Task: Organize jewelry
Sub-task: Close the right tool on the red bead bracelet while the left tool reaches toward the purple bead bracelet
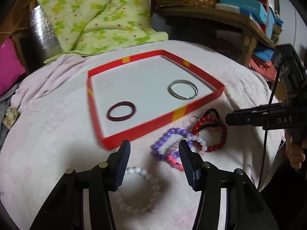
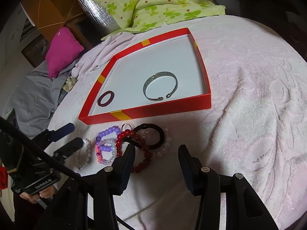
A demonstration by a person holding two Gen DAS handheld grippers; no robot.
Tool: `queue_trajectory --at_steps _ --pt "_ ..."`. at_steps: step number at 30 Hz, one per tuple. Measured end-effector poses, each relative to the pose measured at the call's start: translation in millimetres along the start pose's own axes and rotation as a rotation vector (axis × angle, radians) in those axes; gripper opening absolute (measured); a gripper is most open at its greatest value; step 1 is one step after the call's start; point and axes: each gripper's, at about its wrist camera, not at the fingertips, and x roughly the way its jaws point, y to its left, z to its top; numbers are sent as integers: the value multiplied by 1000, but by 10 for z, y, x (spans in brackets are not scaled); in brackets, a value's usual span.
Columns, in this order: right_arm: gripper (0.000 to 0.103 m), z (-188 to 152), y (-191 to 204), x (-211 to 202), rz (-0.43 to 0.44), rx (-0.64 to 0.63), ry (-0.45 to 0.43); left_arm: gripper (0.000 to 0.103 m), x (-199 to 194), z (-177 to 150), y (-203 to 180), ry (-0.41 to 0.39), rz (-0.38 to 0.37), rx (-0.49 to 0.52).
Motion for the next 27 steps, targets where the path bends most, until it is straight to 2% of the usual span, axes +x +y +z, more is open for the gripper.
queue_trajectory --at_steps 13,17,18,27 --pt "50 -6 -97 -13 18 29 -4 21 276 -41 -168 92 -72 53" --pt "50 -7 -91 2 22 30 0 15 297 -59 -184 101 -83 62" --pt "50 -9 -82 10 22 31 0 12 298 -62 -185 101 -81 63" --pt "50 0 -66 63 23 24 8 8 215 -42 -180 63 -7 83"
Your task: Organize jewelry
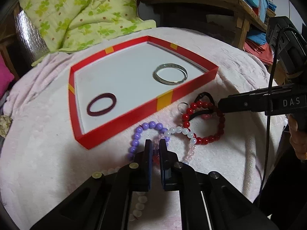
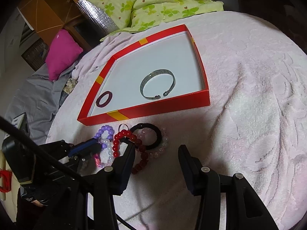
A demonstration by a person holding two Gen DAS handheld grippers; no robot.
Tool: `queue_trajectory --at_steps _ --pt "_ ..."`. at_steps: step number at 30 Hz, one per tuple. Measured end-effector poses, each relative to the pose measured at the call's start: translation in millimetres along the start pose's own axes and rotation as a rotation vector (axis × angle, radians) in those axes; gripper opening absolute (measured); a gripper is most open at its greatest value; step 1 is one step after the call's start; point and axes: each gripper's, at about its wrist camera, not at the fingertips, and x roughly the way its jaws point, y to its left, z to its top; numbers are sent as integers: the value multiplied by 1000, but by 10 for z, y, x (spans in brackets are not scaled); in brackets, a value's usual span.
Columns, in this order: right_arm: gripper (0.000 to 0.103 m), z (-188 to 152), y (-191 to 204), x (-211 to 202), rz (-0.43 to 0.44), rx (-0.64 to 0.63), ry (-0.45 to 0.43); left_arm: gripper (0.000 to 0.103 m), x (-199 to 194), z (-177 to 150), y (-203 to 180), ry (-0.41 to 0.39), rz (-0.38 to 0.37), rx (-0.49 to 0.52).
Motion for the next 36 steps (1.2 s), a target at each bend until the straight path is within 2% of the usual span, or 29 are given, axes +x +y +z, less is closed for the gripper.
queue_trajectory --at_steps 12,28,30,33,36 --pt "50 4 111 71 -2 -38 13 7 -145 13 90 -47 53 -3" --pt "50 -10 244 150 -24 -75 14 7 -208 -20 191 -60 91 -17" --pt "36 -12 266 158 -32 -87 13 7 -213 -20 199 -61 95 -17" --pt "35 -19 285 175 -35 -97 17 7 -216 -23 205 -62 99 -18" --pt "23 -22 317 185 -41 -118 13 7 -221 -30 220 -62 99 -22"
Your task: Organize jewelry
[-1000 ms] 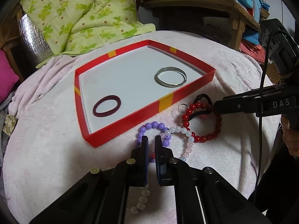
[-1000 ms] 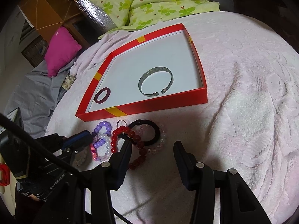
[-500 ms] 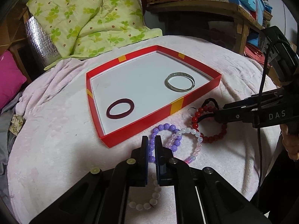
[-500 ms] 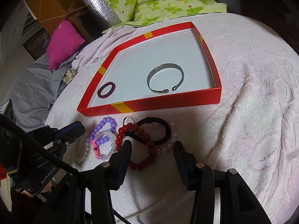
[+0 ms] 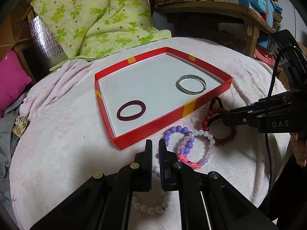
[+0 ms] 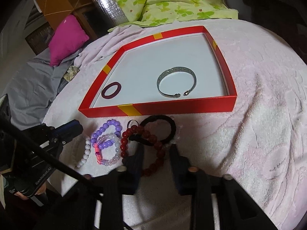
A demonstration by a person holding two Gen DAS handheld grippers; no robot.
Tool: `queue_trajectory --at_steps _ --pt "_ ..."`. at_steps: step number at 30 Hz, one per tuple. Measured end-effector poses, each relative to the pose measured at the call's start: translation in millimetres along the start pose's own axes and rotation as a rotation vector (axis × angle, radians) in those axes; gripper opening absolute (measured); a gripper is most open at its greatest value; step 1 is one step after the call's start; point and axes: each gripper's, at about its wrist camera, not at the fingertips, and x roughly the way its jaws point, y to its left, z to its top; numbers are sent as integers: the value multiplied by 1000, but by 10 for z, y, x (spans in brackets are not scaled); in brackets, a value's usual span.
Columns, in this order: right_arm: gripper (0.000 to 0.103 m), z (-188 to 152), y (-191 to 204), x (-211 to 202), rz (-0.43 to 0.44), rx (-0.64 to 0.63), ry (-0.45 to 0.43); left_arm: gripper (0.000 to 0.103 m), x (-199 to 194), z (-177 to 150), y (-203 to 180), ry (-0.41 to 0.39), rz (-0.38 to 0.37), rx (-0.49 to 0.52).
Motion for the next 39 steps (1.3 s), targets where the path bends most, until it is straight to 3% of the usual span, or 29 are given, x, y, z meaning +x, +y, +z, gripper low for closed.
queue_trajectory --at_steps 3,16,25,29,34,39 --pt "16 -2 8 -2 -15 -12 -6 7 0 -4 16 1 -2 -4" --pt "16 -14 -283 -151 -32 50 -40 7 -20 -103 265 13 -1 -55" --pt "16 -4 -343 -168 8 83 -34 10 -55 -84 162 -8 -103 -50" --pt "19 5 -303 -154 7 75 -30 29 3 -47 40 -3 -148 -34" --pt "26 -2 -259 -100 1 63 -12 30 153 9 -97 29 -186 -11" --pt "43 3 -223 -77 6 57 -22 30 262 20 -129 57 -221 -14"
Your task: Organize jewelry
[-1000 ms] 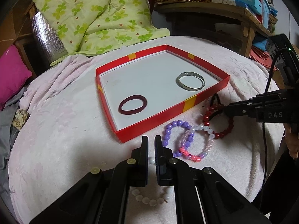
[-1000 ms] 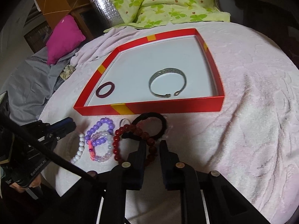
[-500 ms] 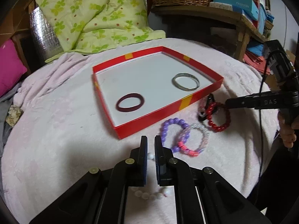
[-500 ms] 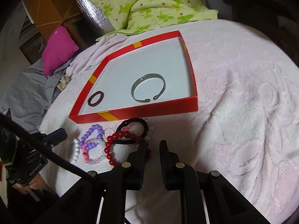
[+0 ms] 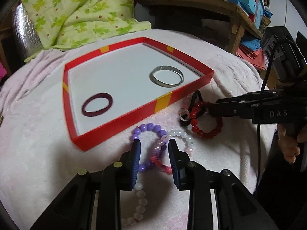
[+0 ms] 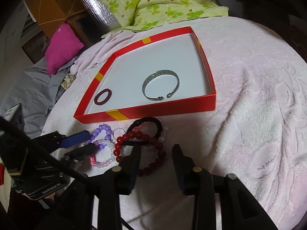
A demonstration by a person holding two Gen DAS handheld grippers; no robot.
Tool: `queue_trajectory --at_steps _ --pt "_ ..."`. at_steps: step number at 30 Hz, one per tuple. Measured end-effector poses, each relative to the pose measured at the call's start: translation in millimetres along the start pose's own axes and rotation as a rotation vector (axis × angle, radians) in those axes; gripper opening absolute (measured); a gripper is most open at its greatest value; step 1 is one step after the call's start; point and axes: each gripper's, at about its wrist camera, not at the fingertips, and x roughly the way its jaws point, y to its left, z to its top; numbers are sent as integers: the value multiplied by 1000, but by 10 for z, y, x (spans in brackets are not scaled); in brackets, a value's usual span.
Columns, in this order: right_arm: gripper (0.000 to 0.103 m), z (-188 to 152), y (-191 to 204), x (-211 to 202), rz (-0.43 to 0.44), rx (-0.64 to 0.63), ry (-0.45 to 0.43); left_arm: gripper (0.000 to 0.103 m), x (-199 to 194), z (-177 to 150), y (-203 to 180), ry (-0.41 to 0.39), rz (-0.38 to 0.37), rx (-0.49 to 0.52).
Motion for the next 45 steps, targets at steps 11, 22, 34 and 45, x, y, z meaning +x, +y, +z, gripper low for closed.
queue_trajectory --at_steps 11,22,34,45 --pt "11 -39 222 92 -104 -179 -18 9 -7 -25 39 9 -51 -15" --pt "11 39 8 -283 -94 -72 -130 9 -441 27 195 -127 -79 -85" --pt "11 107 58 -654 11 -15 -283 9 -752 89 405 -242 -172 -151" --pt "11 121 16 -624 27 14 -261 9 -182 -7 257 -11 -45 -104"
